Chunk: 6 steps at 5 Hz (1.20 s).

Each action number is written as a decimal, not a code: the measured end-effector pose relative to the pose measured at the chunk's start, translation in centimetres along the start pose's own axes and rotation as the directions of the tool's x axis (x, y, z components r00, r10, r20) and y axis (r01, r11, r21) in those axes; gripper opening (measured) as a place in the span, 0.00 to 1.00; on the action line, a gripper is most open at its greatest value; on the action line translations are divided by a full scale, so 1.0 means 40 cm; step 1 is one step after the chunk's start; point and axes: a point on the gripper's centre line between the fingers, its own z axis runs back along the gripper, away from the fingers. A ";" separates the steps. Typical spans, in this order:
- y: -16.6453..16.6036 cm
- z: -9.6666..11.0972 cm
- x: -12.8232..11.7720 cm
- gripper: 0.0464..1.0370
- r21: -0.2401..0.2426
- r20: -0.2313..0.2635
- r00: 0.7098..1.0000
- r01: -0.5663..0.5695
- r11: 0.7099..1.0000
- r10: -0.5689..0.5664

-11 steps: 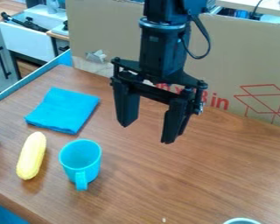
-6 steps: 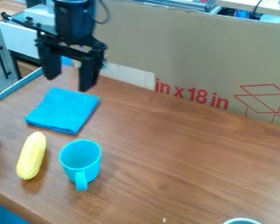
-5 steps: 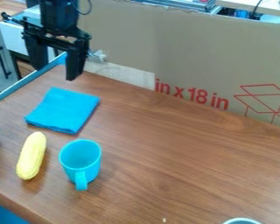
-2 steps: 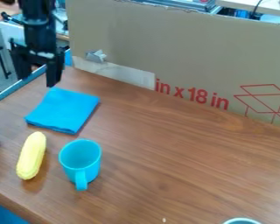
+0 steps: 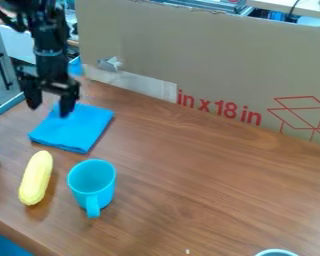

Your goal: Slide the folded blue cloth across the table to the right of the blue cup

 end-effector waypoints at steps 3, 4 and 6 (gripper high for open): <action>-0.087 -0.049 -0.033 0.96 -0.059 0.003 1.000 -0.018 0.998 0.018; -0.167 -0.035 -0.045 0.96 -0.072 -0.005 1.000 0.006 0.997 -0.006; -0.421 0.015 -0.076 0.96 -0.140 -0.005 0.995 0.094 0.986 -0.095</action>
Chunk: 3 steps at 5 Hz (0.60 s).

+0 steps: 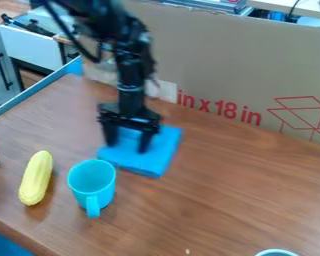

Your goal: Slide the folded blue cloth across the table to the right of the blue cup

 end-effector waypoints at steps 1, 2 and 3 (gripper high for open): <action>-0.121 0.006 -0.041 0.96 -0.033 -0.050 0.994 0.093 0.995 -0.094; -0.217 0.008 -0.112 0.96 -0.054 -0.078 0.986 0.143 0.988 -0.147; -0.334 0.021 -0.178 0.96 -0.050 -0.083 0.983 0.158 0.986 -0.162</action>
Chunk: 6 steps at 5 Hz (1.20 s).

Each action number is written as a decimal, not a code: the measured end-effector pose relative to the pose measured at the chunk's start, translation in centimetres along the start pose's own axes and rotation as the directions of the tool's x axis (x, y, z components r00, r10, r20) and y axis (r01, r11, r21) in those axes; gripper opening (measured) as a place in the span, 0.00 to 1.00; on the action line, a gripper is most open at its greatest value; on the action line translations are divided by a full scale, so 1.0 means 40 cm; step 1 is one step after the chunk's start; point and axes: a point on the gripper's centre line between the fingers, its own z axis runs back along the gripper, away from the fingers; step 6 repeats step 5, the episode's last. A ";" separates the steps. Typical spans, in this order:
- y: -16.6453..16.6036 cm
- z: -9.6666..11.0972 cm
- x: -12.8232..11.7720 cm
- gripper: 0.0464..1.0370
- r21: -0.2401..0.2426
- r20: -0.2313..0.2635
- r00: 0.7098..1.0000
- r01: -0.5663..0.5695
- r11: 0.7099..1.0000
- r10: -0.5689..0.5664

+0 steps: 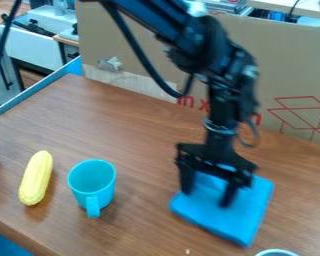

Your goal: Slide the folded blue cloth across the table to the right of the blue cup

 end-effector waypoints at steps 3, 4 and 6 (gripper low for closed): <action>0.002 0.195 0.015 0.96 0.014 0.102 0.995 0.008 1.000 -0.009; -0.001 0.232 -0.021 0.96 0.001 0.037 0.997 0.066 0.998 -0.066; 0.004 0.264 -0.035 0.96 0.017 -0.016 0.986 0.169 0.985 -0.169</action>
